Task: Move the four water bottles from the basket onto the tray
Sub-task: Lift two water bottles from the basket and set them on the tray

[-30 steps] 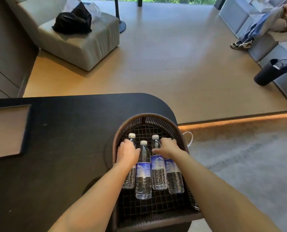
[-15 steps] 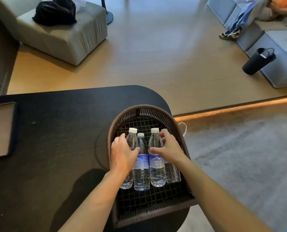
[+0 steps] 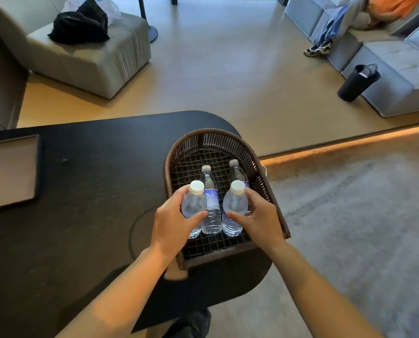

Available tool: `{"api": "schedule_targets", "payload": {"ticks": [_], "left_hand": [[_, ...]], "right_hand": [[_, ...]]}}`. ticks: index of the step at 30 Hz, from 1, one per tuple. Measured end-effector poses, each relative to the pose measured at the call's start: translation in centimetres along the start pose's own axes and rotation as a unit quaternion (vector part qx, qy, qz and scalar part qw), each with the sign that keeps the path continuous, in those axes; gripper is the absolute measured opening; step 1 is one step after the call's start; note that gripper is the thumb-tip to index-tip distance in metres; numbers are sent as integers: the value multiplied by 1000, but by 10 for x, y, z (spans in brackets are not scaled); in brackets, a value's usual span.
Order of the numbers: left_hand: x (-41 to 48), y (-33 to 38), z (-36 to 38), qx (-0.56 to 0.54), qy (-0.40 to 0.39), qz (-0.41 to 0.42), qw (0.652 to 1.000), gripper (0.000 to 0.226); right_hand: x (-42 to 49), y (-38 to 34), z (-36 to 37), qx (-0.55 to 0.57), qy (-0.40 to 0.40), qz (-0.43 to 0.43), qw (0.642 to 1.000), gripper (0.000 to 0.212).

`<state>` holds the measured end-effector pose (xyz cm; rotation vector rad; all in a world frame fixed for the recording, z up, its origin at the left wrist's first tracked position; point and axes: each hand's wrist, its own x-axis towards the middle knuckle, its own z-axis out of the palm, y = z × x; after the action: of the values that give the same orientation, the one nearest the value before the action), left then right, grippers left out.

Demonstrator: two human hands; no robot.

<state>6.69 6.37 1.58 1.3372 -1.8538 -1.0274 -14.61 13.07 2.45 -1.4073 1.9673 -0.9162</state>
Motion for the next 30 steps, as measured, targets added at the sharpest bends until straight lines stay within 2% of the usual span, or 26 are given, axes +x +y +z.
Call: {"api": "schedule_targets", "payload": {"ticks": [5, 10, 15, 19, 30], "left_hand": [[-28, 24, -29, -13, 49, 40, 998, 76], [-65, 46, -74, -29, 68, 79, 994, 72], [-106, 46, -123, -54, 79, 53, 994, 70], [-132, 27, -163, -37, 106, 32, 993, 70], [-153, -50, -292, -48, 182, -58, 980, 70]], "right_hand": [[-41, -38, -5, -20, 88, -51, 995, 66], [-81, -84, -1, -15, 118, -85, 989, 68], [-110, -134, 21, 8, 98, -65, 993, 71], [-122, -166, 49, 30, 80, -85, 993, 67], [-106, -264, 173, 60, -14, -130, 990, 63]]}}
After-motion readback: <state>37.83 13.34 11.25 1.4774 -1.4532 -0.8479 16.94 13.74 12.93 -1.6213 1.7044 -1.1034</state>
